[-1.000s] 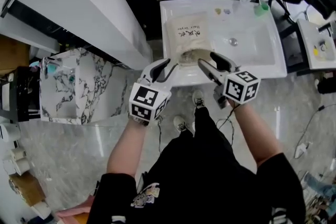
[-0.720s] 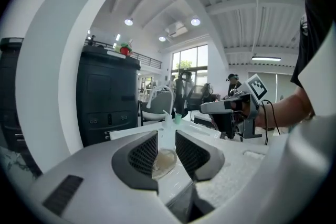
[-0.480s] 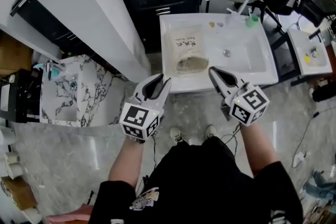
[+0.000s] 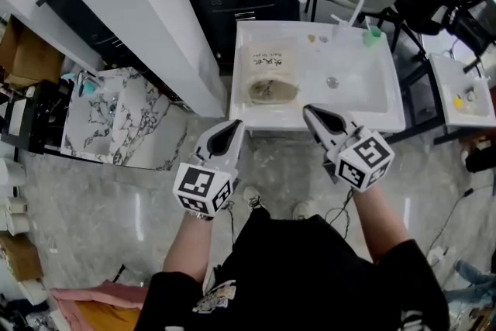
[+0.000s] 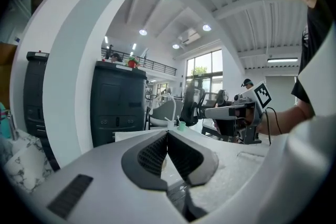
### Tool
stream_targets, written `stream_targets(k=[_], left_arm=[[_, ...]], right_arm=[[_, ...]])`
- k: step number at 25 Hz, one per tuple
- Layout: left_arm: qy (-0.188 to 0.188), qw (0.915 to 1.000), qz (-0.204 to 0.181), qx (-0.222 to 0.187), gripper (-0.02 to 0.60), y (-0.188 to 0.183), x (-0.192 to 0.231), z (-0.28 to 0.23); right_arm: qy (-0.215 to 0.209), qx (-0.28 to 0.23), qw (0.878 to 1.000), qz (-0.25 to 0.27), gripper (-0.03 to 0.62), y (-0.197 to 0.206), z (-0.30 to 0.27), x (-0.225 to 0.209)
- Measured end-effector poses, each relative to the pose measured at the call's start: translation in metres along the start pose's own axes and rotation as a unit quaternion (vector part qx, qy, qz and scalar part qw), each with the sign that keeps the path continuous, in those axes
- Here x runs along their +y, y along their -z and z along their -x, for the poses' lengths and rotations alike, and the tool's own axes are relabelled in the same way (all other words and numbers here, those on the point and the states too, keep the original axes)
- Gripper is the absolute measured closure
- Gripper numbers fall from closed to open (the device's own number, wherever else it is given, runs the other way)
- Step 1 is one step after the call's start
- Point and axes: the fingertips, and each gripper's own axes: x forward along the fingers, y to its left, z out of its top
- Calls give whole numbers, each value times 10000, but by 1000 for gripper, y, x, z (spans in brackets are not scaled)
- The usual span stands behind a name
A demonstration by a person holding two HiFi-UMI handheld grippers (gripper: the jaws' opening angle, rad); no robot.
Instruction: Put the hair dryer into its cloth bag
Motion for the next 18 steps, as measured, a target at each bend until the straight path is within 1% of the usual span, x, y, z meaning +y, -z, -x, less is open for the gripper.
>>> stream_targets(k=[4, 11, 15, 18], left_arm=[[-163, 9999, 8, 35, 578, 8, -45, 0], [-393, 9991, 149, 76, 578, 28, -106, 8], [-458, 9987, 236, 41, 577, 33, -134, 11], [-483, 9985, 260, 31, 578, 36, -145, 13]], right_arm=[[-203, 48, 9998, -33, 597, 11, 33, -3], [-529, 129, 9985, -101, 597, 30, 74, 9], [-665, 167, 9976, -103, 597, 34, 93, 12], [-719, 184, 9972, -113, 597, 35, 100, 14]])
